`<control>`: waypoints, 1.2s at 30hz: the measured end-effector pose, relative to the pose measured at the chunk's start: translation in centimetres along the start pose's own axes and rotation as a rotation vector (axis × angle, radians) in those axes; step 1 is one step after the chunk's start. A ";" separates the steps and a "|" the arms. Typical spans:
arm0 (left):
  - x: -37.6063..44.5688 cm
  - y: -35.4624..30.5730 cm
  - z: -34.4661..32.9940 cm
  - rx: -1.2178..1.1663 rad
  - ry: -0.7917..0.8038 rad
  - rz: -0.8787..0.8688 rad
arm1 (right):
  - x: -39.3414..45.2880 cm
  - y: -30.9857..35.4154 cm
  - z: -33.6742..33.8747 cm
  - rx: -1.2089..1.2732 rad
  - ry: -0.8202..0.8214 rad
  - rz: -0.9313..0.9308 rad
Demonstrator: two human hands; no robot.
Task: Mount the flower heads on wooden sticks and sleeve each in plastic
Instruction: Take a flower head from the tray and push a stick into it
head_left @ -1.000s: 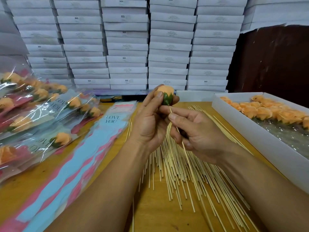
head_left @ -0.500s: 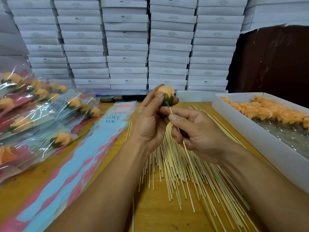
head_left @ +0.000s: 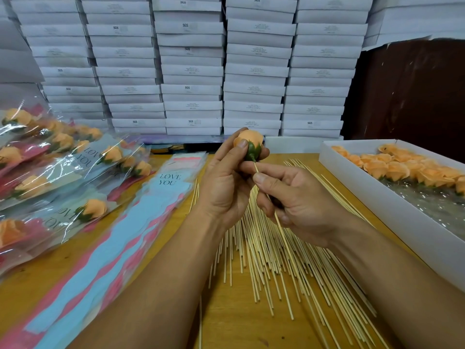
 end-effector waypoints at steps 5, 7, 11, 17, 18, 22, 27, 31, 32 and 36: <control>0.0 0.0 0.1 -0.006 0.000 0.008 | -0.1 0.0 0.1 0.008 0.004 0.007; 0.0 0.0 0.1 -0.001 -0.001 0.004 | 0.0 0.0 0.1 0.010 0.001 0.006; -0.1 0.0 0.1 -0.004 -0.005 0.006 | 0.0 0.0 0.2 0.015 -0.003 -0.003; -0.2 0.0 -0.1 0.011 -0.016 -0.005 | 0.0 0.0 0.1 0.008 -0.007 -0.010; -0.2 0.0 -0.1 0.011 -0.018 -0.007 | 0.0 0.1 0.1 0.009 -0.011 -0.011; -0.2 0.0 -0.2 0.028 -0.030 -0.017 | -0.1 0.1 0.0 -0.002 -0.035 -0.019; -0.2 0.0 -0.1 0.034 -0.056 -0.034 | -0.1 0.1 0.1 -0.026 -0.034 -0.042; 0.1 0.1 0.1 0.098 -0.101 -0.067 | -0.1 -0.1 0.2 -0.033 -0.054 -0.062; 0.1 0.1 0.2 0.114 -0.111 -0.075 | 0.0 -0.2 0.3 -0.037 -0.063 -0.065; 0.3 0.3 0.3 0.153 -0.132 -0.093 | 0.1 -0.4 0.4 -0.069 -0.093 -0.060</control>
Point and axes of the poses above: each hand's wrist, its own x-axis towards the middle knuckle, its own z-axis out of the back of the hand, y = z × x, the point moved 1 cm from there along x, towards the middle knuckle, and after that the axes turned 15 degrees about z, right-handed, at the moved point
